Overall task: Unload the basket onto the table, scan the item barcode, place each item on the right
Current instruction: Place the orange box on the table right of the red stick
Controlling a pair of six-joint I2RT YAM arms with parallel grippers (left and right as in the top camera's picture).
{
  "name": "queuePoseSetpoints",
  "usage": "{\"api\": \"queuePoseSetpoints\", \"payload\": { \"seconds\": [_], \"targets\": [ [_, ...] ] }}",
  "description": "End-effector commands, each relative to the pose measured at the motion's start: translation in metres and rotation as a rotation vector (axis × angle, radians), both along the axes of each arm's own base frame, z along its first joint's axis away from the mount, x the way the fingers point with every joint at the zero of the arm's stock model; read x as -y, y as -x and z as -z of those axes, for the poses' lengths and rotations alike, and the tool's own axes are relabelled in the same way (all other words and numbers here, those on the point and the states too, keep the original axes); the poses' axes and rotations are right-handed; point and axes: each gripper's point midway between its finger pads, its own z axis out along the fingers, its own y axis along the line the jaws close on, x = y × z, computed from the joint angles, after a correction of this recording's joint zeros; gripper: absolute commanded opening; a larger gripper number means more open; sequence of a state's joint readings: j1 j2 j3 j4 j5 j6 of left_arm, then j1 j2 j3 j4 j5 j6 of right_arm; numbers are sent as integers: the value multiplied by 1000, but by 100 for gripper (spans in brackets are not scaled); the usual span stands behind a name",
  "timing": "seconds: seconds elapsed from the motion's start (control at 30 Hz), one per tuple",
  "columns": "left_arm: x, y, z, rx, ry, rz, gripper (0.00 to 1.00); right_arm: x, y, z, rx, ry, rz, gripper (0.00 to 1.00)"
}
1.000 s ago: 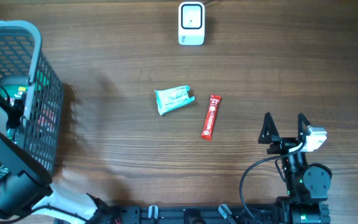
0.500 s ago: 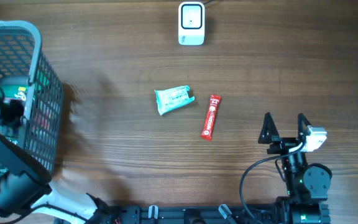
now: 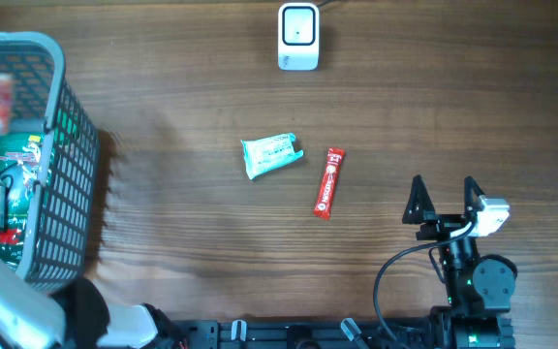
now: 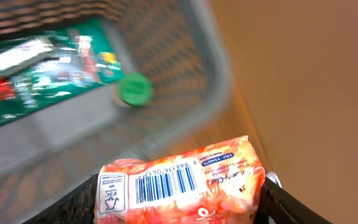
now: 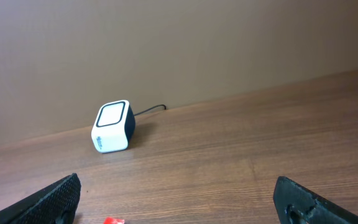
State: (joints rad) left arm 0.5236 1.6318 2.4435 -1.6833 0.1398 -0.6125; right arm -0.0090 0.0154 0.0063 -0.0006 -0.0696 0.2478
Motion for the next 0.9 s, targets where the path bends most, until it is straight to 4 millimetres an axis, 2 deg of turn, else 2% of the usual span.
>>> {"api": "queuePoseSetpoints", "payload": {
  "seconds": [0.0,0.07,0.13,0.17,0.3,0.47,0.6,0.77,0.87],
  "targets": [
    [86,-16,-15,52,-1,275,65,0,0,-2,9,9,4,100],
    [128,-24,-9,32,13,409,63,0,0,-2,9,9,4,100],
    [172,-30,7,-25,32,521,63,0,0,-2,9,9,4,100],
    [198,-34,25,-88,21,568,62,0,0,-2,9,9,4,100],
    [257,-51,76,-229,-30,657,62,0,0,-2,9,9,4,100],
    [346,-79,162,-327,-30,790,62,0,0,-2,9,10,4,100],
    [407,-91,236,-384,-26,858,62,0,0,-2,9,9,4,100],
    [467,-86,323,-480,9,921,60,0,0,-2,9,9,4,100],
    [502,-78,361,-493,42,989,60,0,0,-2,9,9,4,100]
  ]
}}
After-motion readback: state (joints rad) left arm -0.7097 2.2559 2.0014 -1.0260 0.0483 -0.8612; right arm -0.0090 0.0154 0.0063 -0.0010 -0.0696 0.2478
